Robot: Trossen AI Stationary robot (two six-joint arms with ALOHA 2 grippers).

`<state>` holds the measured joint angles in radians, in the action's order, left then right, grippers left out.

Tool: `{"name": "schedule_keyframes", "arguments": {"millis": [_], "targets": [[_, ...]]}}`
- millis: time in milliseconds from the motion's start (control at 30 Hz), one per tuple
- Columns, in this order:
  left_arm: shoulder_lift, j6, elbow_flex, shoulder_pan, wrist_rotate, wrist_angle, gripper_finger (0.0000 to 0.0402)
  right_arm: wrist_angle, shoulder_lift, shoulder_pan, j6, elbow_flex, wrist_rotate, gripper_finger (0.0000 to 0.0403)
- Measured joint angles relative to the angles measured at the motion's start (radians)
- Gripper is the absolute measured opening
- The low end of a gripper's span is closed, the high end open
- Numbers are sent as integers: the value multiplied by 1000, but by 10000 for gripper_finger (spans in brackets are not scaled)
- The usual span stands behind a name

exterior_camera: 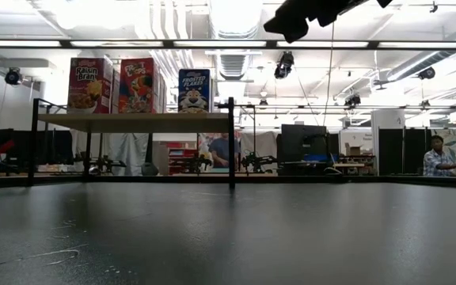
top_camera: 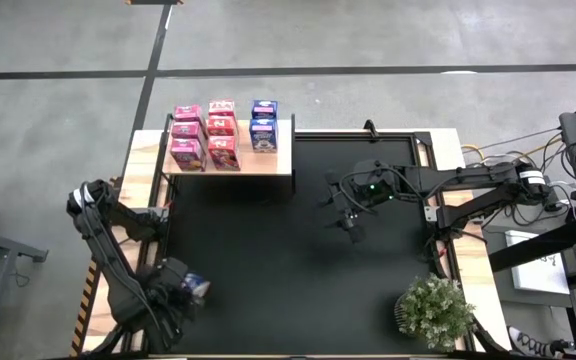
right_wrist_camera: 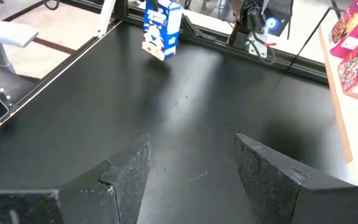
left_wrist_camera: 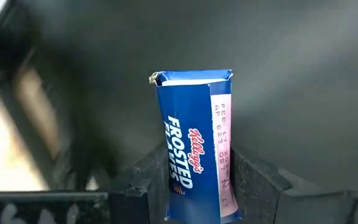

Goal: Stack cereal on shelf
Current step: Align the blue cereal box with the other blue cereal box on the shelf

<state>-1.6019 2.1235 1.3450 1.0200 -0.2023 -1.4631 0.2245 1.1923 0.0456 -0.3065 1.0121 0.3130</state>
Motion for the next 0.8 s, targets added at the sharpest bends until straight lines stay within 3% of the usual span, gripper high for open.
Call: {"name": "schedule_keyframes", "arguments": {"millis": [133, 233, 567, 800], "targets": [[0, -262, 81, -59, -228, 0, 133, -2, 0, 0, 0, -16, 0, 219], [0, -520, 142, -139, -339, 1, 133, -6, 0, 0, 3, -25, 0, 219], [2, -1415, 334, -426, -366, 6, 133, -5, 0, 0, 20, -67, 0, 219], [2, -1845, 440, -610, -380, 8, 133, -46, 0, 0, 36, -71, 0, 219]]}}
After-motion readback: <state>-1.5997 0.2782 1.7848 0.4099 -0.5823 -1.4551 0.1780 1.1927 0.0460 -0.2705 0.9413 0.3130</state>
